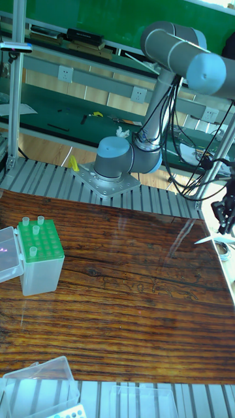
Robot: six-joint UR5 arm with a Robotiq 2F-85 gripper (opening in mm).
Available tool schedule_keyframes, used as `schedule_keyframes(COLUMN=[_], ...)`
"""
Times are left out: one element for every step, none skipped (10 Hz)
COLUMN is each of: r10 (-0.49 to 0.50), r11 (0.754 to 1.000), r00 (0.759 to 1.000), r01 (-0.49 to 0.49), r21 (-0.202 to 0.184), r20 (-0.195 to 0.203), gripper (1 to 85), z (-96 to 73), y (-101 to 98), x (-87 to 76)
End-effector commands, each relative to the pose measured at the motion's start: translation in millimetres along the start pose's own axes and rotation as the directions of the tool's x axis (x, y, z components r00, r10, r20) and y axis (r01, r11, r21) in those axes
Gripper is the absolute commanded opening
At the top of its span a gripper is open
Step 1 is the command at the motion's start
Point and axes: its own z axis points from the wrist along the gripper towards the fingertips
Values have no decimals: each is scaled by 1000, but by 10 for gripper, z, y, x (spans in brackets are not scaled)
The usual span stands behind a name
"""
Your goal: Insert a large pipette tip into the holder for large pipette tips
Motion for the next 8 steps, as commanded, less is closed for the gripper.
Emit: schedule_keyframes(r10=[-30,-31,-35,-47,-89,-112,-91,-40], r11=[999,998,998,997,995,993,995,998], r00=[998,997,996,993,989,987,990,994], r01=[31,34,39,52,93,115,94,45], r21=[-28,-44,-50,-51,-32,-14,-24,-45], r20=[46,66,85,104,114,113,106,103], gripper=[10,10,10,10,10,10,10,10], z=[-338,-398,-408,-382,-347,-347,-369,-383], y=[-471,-596,-717,-817,-966,-1012,-876,-690], x=[-181,-230,-262,-280,-270,-253,-237,-246])
